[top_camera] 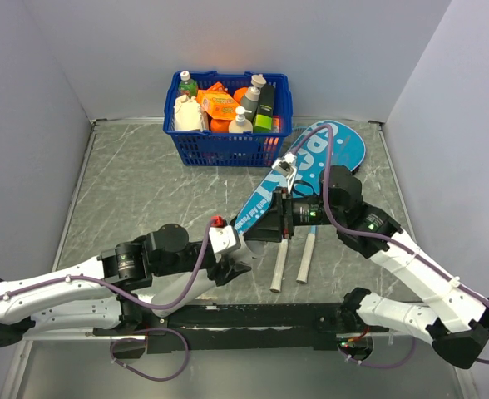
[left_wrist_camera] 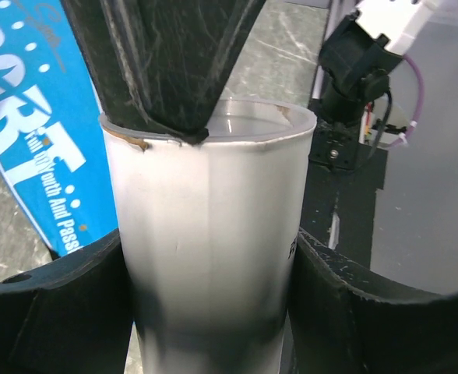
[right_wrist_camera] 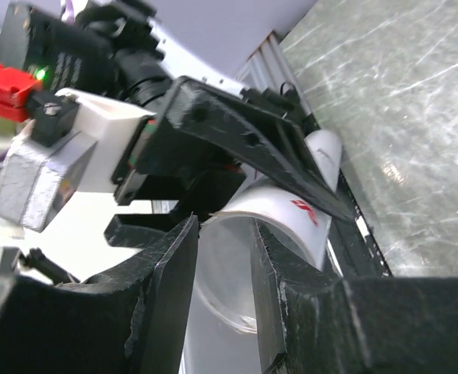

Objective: Pack up the badminton gear

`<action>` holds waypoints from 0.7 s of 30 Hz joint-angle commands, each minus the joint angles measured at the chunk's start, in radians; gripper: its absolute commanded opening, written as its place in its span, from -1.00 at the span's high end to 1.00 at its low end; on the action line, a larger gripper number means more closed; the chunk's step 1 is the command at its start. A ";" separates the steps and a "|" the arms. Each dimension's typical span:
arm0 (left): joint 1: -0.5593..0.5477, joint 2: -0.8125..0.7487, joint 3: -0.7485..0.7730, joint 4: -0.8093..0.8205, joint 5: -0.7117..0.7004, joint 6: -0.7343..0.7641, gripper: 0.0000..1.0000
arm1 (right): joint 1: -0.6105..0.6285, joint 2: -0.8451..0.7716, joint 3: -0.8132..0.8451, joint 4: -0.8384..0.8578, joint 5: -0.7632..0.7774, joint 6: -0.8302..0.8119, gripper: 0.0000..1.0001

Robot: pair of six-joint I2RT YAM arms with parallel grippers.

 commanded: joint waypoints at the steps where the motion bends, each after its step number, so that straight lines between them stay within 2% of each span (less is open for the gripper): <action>1: -0.008 -0.010 0.013 0.022 0.035 0.019 0.95 | -0.019 0.024 -0.077 0.032 0.008 0.029 0.17; 21: -0.008 -0.019 0.002 0.038 -0.020 0.022 0.95 | -0.018 -0.133 -0.236 0.023 0.011 0.043 0.12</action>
